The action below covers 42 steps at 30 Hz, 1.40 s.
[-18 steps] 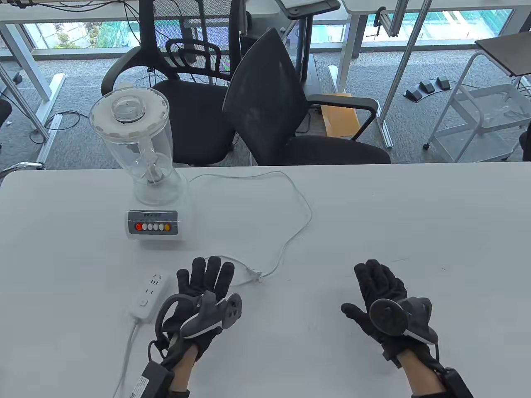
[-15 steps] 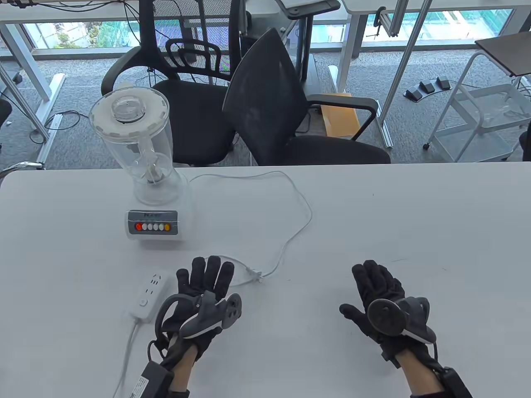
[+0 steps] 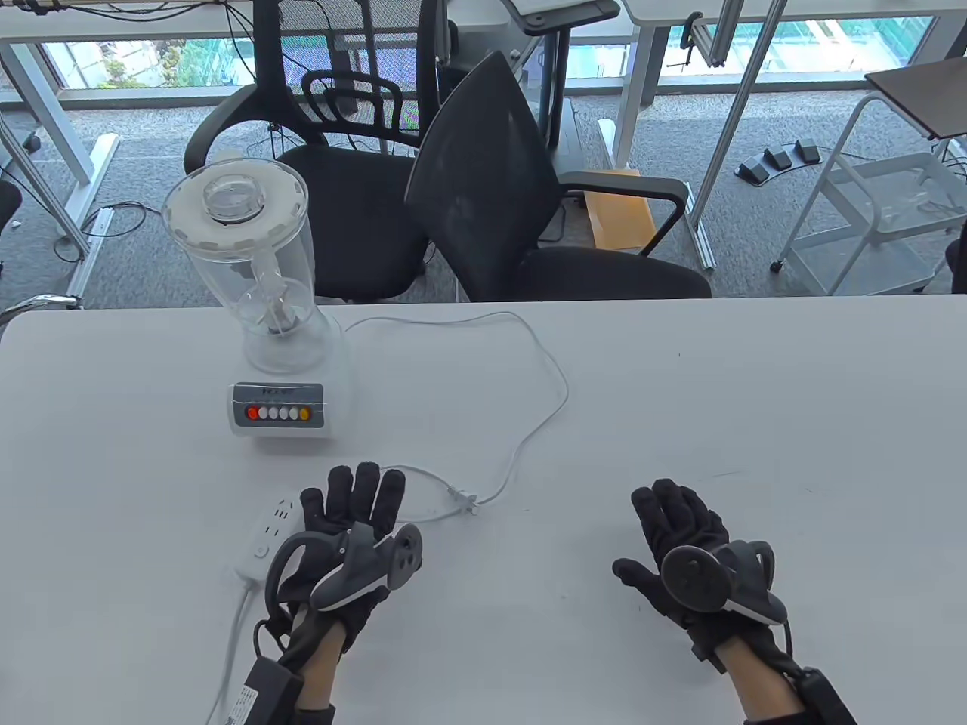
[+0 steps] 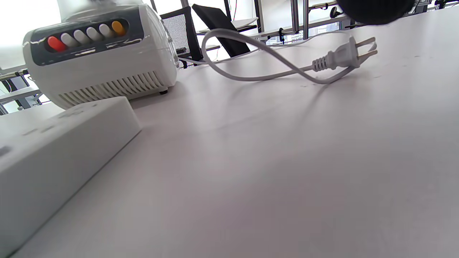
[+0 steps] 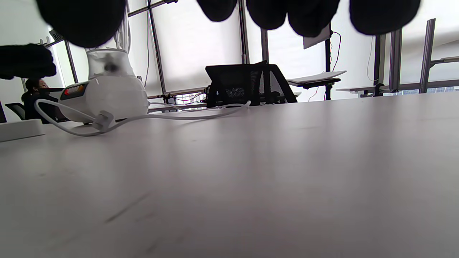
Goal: Plug the blender into the power strip
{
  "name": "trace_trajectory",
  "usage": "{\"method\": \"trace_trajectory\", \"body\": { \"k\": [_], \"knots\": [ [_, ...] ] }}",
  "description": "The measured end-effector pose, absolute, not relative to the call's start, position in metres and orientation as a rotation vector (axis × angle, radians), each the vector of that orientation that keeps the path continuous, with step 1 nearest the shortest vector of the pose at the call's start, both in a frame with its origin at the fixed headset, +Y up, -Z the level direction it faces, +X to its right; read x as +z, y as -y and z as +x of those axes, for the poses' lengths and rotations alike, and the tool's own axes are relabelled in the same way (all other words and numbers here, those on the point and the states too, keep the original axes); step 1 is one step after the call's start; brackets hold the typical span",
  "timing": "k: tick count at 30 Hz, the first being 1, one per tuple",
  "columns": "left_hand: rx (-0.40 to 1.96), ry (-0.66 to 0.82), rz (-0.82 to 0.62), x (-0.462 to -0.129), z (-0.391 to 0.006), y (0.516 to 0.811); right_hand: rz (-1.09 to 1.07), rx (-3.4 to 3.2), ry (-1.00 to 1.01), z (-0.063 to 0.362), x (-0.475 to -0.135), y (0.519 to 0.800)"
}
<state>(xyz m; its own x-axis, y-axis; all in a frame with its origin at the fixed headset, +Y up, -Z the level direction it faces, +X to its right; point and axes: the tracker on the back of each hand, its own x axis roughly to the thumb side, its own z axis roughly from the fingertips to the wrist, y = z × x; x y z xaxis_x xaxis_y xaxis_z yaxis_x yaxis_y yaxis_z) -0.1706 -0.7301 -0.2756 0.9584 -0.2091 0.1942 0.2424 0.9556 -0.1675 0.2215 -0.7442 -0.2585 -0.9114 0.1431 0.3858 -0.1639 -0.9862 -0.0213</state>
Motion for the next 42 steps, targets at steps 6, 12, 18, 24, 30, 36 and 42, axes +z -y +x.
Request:
{"method": "trace_trajectory", "body": {
  "k": [6, 12, 18, 24, 30, 36, 42],
  "knots": [
    [-0.196, 0.046, -0.197, -0.283, -0.208, 0.726, 0.594, 2.924, 0.063, 0.220, -0.258, 0.746],
    [-0.153, -0.105, -0.257, -0.287, -0.251, 0.730, 0.623, 2.930, 0.046, 0.215, -0.257, 0.748],
    [-0.132, -0.194, -0.330, -0.289, -0.278, 0.742, 0.644, 2.937, 0.039, 0.212, -0.257, 0.748],
    [-0.114, -0.243, -0.365, -0.289, -0.292, 0.750, 0.641, 2.936, 0.035, 0.213, -0.257, 0.749],
    [-0.079, -0.267, -0.406, -0.290, -0.300, 0.758, 0.651, 2.937, 0.029, 0.212, -0.256, 0.749],
    [-0.022, -0.273, -0.438, -0.292, -0.302, 0.764, 0.662, 2.937, 0.014, 0.210, -0.255, 0.751],
    [-0.088, -0.270, -0.423, -0.293, -0.299, 0.765, 0.671, 2.937, 0.002, 0.209, -0.255, 0.751]
  ]
}}
